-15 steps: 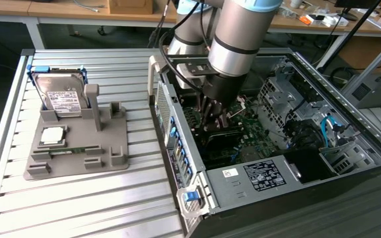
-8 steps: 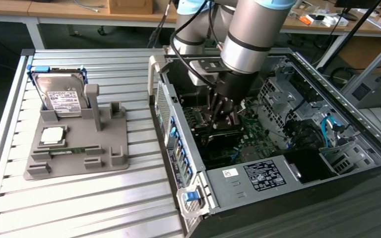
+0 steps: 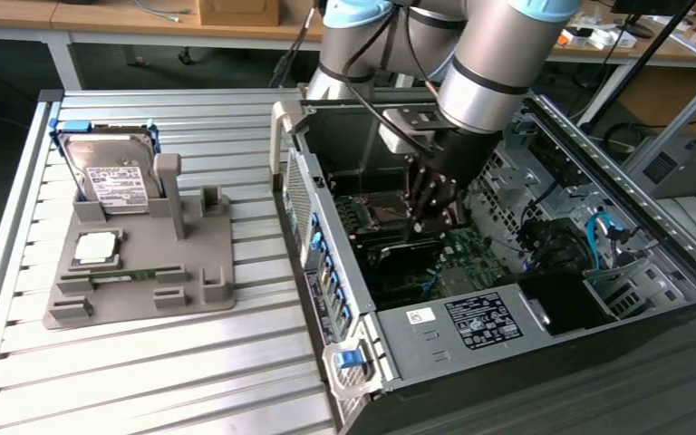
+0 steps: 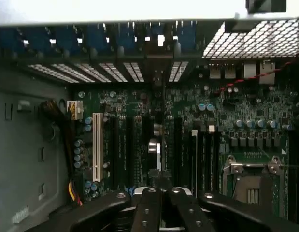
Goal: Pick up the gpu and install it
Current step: 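Press down on the gpu until it lock into place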
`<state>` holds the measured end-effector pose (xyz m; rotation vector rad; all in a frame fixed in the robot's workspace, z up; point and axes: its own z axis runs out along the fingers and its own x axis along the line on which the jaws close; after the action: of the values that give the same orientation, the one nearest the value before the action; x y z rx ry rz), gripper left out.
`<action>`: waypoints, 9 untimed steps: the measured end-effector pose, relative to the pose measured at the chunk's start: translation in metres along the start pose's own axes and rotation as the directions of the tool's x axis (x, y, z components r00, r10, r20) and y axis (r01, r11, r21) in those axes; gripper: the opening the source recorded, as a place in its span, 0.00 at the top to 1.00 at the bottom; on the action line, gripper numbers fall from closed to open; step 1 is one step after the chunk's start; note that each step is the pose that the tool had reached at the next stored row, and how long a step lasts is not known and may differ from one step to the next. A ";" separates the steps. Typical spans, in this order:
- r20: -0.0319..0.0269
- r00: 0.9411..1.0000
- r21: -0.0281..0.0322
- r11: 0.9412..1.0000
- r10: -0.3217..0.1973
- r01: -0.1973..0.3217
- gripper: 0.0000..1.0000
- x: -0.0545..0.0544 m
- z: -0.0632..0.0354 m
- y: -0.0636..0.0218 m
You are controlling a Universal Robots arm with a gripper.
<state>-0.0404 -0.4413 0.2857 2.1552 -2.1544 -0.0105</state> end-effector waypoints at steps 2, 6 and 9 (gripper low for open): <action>0.000 1.000 -0.005 1.000 0.000 0.000 0.89 0.000 -0.0006 -0.0092; 0.000 1.000 -0.019 1.000 -0.001 0.001 0.89 0.000 -0.0023 -0.0324; 0.001 1.000 -0.025 1.000 -0.002 0.002 0.89 0.001 -0.0033 -0.0465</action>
<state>0.0062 -0.4417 0.2857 2.1437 -2.1412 -0.0386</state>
